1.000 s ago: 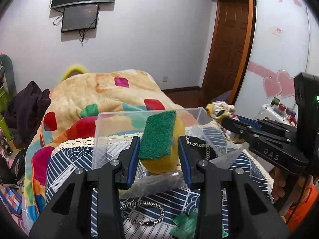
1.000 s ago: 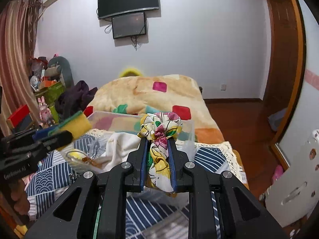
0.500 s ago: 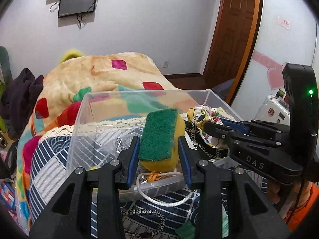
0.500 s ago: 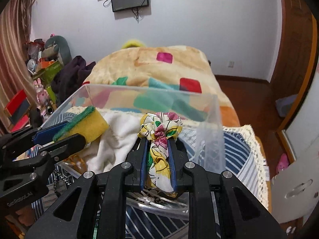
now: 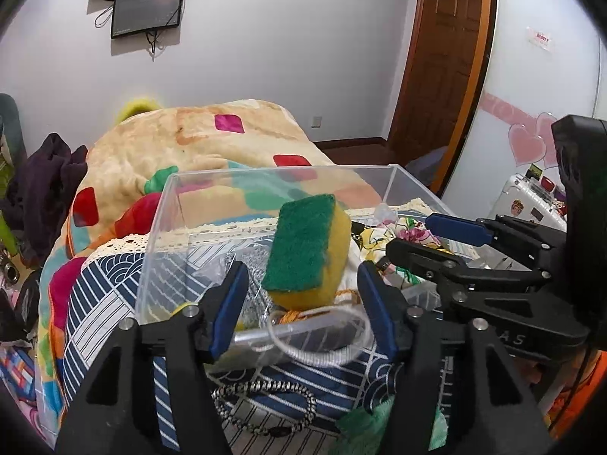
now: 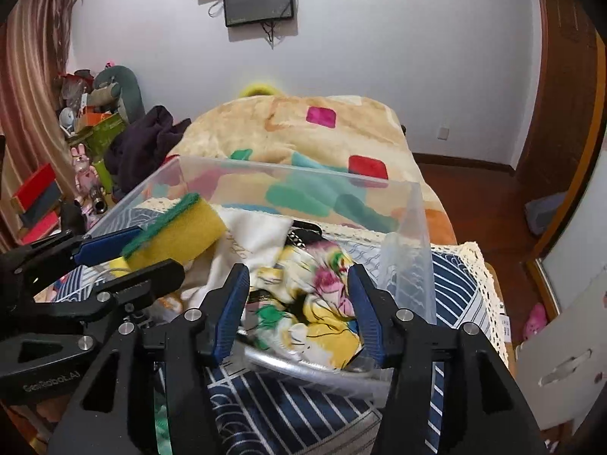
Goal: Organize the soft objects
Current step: 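Place the sponge into the box with the left tool while the right tool drops the scrunchie in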
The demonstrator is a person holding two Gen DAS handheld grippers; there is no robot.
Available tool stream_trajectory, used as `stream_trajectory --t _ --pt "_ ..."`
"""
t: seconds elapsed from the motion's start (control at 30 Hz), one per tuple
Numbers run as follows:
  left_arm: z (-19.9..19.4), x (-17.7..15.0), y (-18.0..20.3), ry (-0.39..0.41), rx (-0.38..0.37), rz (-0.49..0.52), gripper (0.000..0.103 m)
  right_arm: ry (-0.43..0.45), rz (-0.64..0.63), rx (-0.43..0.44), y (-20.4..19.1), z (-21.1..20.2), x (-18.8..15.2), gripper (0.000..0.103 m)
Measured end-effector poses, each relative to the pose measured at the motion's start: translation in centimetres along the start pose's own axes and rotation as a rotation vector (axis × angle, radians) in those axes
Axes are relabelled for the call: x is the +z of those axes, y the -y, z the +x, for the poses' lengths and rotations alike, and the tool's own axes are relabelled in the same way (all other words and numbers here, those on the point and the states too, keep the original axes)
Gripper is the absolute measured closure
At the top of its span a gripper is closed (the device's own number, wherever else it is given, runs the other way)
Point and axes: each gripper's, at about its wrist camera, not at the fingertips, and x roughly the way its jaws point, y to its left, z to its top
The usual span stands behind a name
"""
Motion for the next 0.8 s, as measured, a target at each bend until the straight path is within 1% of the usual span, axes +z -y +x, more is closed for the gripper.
stream_trajectory --t 0.1,0.13,0.2,0.27,0.3,0.33,0.37,0.43,0.47,0.53,0.63,0.8 --pt "-1.0 0.0 -0.3 0.012 0.001 -0.007 0.041 0.009 -0.02 -0.002 -0.1 -0.6 0.1 0.051" --pt "-1.5 0.0 -0.4 0.018 0.004 -0.009 0.037 0.016 -0.022 0.0 -0.1 -0.8 0.1 0.047" --pt "-2.5 -0.1 -0.5 0.036 0.011 0.001 0.032 0.034 -0.019 0.009 -0.1 -1.5 0.1 0.042" --pt "-3.4 -0.2 -0.5 0.049 0.013 0.019 0.03 0.06 -0.012 0.016 0.0 -2.4 0.0 0.038" --pt "-3.9 -0.3 -0.6 0.052 0.022 0.028 0.028 0.069 -0.014 0.018 -0.1 -2.8 0.0 0.032" --pt "-4.3 -0.5 -0.7 0.055 0.029 0.033 0.026 0.074 -0.015 0.018 -0.2 -3.1 0.0 0.029" --pt "-4.5 -0.6 -0.9 0.056 0.032 0.036 0.025 0.085 -0.016 0.014 -0.3 -3.4 0.0 0.029" --pt "-5.1 -1.2 -1.3 0.05 0.046 0.039 0.016 0.098 -0.02 0.015 -0.5 -4.0 -0.1 0.027" --pt "-5.3 -1.5 -1.5 0.044 0.054 0.039 0.015 0.1 -0.018 0.022 -0.6 -4.3 -0.2 0.026" --pt "-5.5 -2.3 -1.8 0.019 0.061 0.04 0.014 0.104 -0.007 0.041 -0.8 -4.8 -0.6 0.018" --pt "-5.0 -3.4 -2.3 -0.035 0.061 0.032 0.014 0.103 0.0 0.065 -1.2 -5.2 -1.2 0.018" --pt "-3.6 -5.6 -3.4 -0.131 0.071 0.009 0.014 0.056 -0.012 0.107 -2.6 -4.6 -2.7 0.018"
